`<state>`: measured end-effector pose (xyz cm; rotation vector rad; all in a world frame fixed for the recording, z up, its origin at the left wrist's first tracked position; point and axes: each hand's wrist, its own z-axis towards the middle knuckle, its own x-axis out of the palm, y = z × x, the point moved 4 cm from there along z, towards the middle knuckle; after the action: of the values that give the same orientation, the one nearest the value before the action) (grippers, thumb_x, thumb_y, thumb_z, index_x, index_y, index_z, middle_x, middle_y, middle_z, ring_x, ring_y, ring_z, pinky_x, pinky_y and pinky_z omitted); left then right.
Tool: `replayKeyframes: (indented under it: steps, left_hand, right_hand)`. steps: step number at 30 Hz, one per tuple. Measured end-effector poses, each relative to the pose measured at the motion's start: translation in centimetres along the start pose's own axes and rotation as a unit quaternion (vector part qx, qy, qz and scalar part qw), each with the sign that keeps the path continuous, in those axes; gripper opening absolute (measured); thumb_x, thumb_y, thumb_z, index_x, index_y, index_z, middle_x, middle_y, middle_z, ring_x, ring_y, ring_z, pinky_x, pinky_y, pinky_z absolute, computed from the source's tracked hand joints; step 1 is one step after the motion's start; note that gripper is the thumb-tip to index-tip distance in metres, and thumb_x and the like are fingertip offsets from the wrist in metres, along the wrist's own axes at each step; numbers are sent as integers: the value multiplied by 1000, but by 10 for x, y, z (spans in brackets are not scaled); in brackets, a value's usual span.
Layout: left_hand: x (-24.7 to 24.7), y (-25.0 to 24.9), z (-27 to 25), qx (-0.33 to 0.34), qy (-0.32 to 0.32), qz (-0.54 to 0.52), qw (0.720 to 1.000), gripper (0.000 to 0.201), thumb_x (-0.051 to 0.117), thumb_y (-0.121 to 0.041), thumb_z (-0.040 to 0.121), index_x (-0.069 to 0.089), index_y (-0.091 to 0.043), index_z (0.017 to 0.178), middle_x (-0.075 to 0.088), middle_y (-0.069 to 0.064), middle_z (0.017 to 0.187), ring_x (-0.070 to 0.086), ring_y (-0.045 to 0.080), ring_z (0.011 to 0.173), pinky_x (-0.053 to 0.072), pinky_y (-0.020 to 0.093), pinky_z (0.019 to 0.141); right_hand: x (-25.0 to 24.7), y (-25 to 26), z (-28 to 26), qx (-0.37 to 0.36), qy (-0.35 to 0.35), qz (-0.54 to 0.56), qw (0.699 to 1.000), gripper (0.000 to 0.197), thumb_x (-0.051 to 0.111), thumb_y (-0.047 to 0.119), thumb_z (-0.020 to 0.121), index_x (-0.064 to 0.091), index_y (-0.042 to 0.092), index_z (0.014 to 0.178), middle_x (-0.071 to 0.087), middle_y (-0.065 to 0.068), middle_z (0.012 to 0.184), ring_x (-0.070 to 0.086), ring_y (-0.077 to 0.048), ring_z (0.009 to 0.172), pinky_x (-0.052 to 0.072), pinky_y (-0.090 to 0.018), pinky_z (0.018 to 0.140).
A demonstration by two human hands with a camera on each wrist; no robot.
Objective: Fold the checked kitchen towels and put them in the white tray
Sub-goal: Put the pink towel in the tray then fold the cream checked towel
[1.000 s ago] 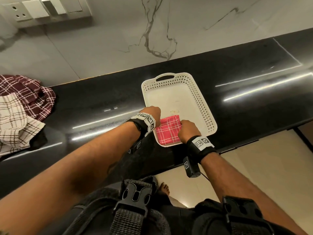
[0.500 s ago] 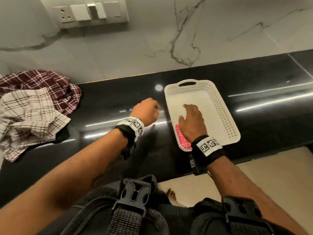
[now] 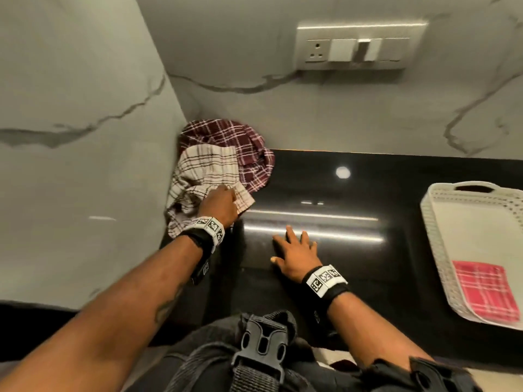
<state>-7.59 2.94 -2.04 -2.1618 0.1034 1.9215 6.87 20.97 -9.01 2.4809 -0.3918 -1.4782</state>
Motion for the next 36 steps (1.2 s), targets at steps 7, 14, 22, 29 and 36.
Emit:
replayKeyframes:
  steps: [7, 14, 22, 29, 36]
  left_hand:
    - [-16, 43, 9, -7, -105, 43, 994, 67, 75, -25, 79, 43, -12, 136, 40, 15, 132, 56, 34, 101, 54, 45, 73]
    - [-32, 48, 7, -51, -90, -52, 993, 28, 52, -29, 90, 64, -5, 91, 67, 17, 91, 64, 36, 79, 49, 38, 65]
    - [-13, -7, -34, 25, 4, -241, 970, 40, 54, -33, 87, 56, -9, 55, 59, 6, 55, 57, 25, 55, 39, 28, 55]
    - [-33, -35, -42, 80, -46, -357, 929, 16, 62, -21, 85, 51, -23, 97, 61, -2, 65, 55, 9, 54, 40, 22, 51]
    - [-39, -48, -34, 205, 39, -374, 903, 33, 46, -1, 92, 73, -18, 101, 65, -15, 77, 64, 3, 69, 55, 26, 68]
  right_hand:
    - [2, 12, 12, 44, 31, -9, 998, 76, 65, 46, 89, 24, 41, 153, -3, -6, 166, -9, -51, 147, 4, -74, 112]
    - [1, 14, 7, 50, 20, 0, 999, 74, 60, 48, 91, 21, 43, 154, -2, -2, 167, -7, -47, 148, 5, -70, 115]
    - [-37, 41, 5, -50, -116, 193, 973, 72, 69, 40, 86, 38, 20, 147, 45, -3, 148, 42, -22, 136, 35, -39, 114]
    - [-77, 53, -5, -121, -374, 168, 904, 9, 67, 12, 84, 59, 15, 88, 57, 1, 102, 51, -17, 99, 48, -33, 87]
    - [-85, 38, -17, -147, -314, 254, 903, 19, 66, 14, 83, 51, 23, 90, 61, 7, 84, 59, -13, 83, 50, -34, 85]
